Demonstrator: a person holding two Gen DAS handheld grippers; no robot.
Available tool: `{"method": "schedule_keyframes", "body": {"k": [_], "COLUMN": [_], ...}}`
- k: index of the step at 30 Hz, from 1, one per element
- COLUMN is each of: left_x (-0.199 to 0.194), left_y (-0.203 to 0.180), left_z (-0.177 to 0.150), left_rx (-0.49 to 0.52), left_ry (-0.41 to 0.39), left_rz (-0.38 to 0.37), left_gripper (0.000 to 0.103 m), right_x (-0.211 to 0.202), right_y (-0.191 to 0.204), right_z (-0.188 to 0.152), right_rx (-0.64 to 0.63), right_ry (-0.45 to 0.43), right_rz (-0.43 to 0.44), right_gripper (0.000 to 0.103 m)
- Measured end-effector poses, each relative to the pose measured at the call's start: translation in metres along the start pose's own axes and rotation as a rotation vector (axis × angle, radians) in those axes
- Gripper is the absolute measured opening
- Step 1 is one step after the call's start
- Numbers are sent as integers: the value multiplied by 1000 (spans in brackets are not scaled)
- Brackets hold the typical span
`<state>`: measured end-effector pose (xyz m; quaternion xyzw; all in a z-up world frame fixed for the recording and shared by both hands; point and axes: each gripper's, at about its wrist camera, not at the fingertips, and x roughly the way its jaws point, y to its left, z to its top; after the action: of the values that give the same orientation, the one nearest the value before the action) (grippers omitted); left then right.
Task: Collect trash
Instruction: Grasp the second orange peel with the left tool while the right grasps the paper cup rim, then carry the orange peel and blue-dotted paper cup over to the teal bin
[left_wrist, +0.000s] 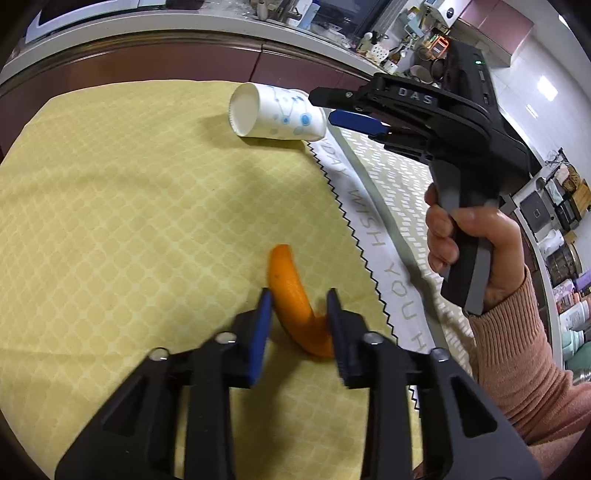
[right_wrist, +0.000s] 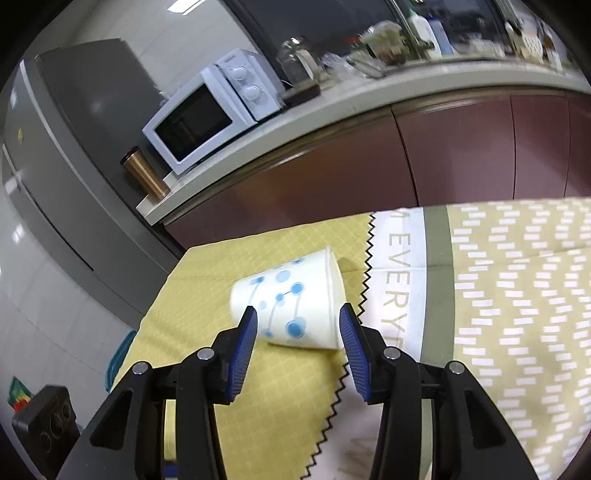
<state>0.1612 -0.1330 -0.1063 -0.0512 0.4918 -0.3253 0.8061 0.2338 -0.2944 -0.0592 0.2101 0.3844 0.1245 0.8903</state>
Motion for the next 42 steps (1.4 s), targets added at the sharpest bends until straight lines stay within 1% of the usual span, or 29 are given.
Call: {"method": "schedule_keyframes", "body": {"k": [1,3,5,7,8,9,12,14,19,32,42], "left_x": [2,1,-2,-4,-6,-8,-18,-25,-38,-90,-128], "left_y": [0,3,4,3,2,2,2,3,9,38,62], "left_z": [1,0,-2,-4,-4,-6,-13,-16,-18,-30,-38], "left_rx": [-1,-1,3,14,18,25,38,45,44,6,-33], "left_ry": [6,7,5,-2,-4,-9,-24,-37,-64,-141,-203], "left_rz": [2,-6,-3,10,16,24,50,74,108,190,255], "left_gripper": [17,16,16,16,16,16,16,16,16,16,16], "right_x": [3,7,8,9,8,8,6,4,-4,-33,-40], "right_y": [-2,-5,-4,-2,-1,1,7,15,30,63,98], "right_z": [0,-1,-4,-6,-7,-8,-12,-16,-22,-44,-63], "right_rx": [9,19,18,13,10,7,-9,-33,-70,-96,-130], "right_ry": [8,22,32,40,41,43,51,49,35,-19,-4], "right_rz": [9,29,46,61,66,73,95,100,122,220,326], "right_gripper": [44,42,36,26,23,19,11,9,3,2,2]}}
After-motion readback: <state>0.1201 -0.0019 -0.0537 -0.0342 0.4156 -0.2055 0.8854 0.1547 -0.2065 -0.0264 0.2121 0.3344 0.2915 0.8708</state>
